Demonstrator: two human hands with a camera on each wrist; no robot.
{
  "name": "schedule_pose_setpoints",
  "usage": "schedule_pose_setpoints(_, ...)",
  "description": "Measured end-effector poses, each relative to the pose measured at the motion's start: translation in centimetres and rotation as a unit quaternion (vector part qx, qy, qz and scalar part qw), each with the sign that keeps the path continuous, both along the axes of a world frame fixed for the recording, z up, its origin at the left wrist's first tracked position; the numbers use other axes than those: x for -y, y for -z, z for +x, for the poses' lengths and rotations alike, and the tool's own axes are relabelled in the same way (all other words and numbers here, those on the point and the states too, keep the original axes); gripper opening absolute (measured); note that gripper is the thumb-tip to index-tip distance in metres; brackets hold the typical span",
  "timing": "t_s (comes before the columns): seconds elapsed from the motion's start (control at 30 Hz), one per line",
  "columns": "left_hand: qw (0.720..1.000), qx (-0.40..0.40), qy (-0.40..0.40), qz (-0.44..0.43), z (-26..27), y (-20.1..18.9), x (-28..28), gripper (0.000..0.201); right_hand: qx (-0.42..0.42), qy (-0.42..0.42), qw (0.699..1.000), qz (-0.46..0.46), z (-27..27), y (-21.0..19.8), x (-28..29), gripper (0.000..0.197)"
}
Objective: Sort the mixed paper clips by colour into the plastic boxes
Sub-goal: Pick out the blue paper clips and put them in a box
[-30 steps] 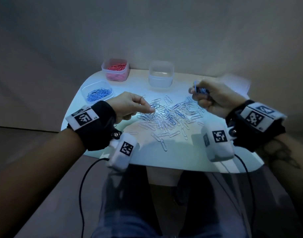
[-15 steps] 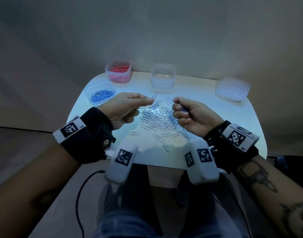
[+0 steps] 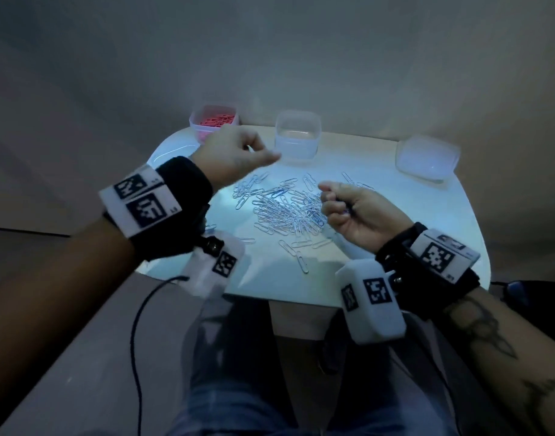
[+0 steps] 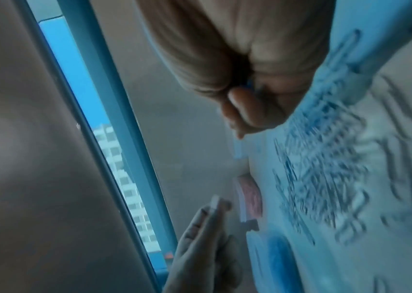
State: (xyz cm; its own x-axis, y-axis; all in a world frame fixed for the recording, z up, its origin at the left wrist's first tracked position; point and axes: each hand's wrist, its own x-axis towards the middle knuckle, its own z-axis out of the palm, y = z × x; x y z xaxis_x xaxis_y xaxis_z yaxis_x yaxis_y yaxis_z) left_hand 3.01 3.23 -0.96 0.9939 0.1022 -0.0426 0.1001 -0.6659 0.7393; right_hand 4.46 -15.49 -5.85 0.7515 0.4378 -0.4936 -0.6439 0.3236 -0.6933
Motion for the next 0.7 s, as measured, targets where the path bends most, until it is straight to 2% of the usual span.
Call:
schedule_pose_setpoints(0.07,0.988,-0.028,0.010,0.149,0.7,0.9,-0.7,0.017,0.088,-0.042,0.987,-0.129,1.0,-0.5,0.3,0.028)
schedule_pose_setpoints(0.1,0.978,-0.043,0.027,0.202,1.0,1.4,-0.8,0.017,0.137,-0.072,0.966,-0.208,1.6,-1.0,0.4,0.027)
schedule_pose_setpoints(0.13,0.969,-0.055,0.043,0.235,1.4,1.8,-0.7,0.018,0.194,-0.111,0.930,-0.293,2.0,-1.6,0.3,0.026)
schedule_pose_setpoints(0.17,0.964,-0.062,0.052,0.252,1.8,2.2,-0.5,0.018,0.258,-0.158,0.875,-0.378,2.5,-2.1,0.1,0.026)
schedule_pose_setpoints(0.23,0.960,-0.064,0.063,0.264,2.6,2.7,0.1,0.017,0.380,-0.249,0.730,-0.510,3.3,-2.9,-0.5,0.020)
schedule_pose_setpoints(0.27,0.959,-0.068,0.070,0.267,2.9,3.0,0.5,0.018,0.424,-0.283,0.664,-0.547,3.5,-3.2,-0.9,0.016)
schedule_pose_setpoints(0.3,0.957,-0.073,0.079,0.269,3.2,3.2,1.0,0.018,0.452,-0.312,0.612,-0.568,3.7,-3.3,-1.3,0.016)
schedule_pose_setpoints(0.37,0.954,-0.091,0.090,0.270,3.6,3.5,1.9,0.019,0.477,-0.350,0.555,-0.585,4.3,-3.2,-2.1,0.016)
schedule_pose_setpoints(0.43,0.953,-0.105,0.092,0.270,4.0,3.7,2.4,0.019,0.491,-0.350,0.527,-0.599,4.8,-3.1,-2.8,0.017)
schedule_pose_setpoints(0.5,0.948,-0.118,0.096,0.280,4.3,3.8,2.6,0.020,0.493,-0.345,0.517,-0.608,5.4,-3.1,-3.1,0.017)
schedule_pose_setpoints(0.7,0.952,-0.205,0.086,0.212,4.1,3.7,1.8,0.023,0.458,-0.358,0.536,-0.612,5.8,-2.3,-2.7,0.022)
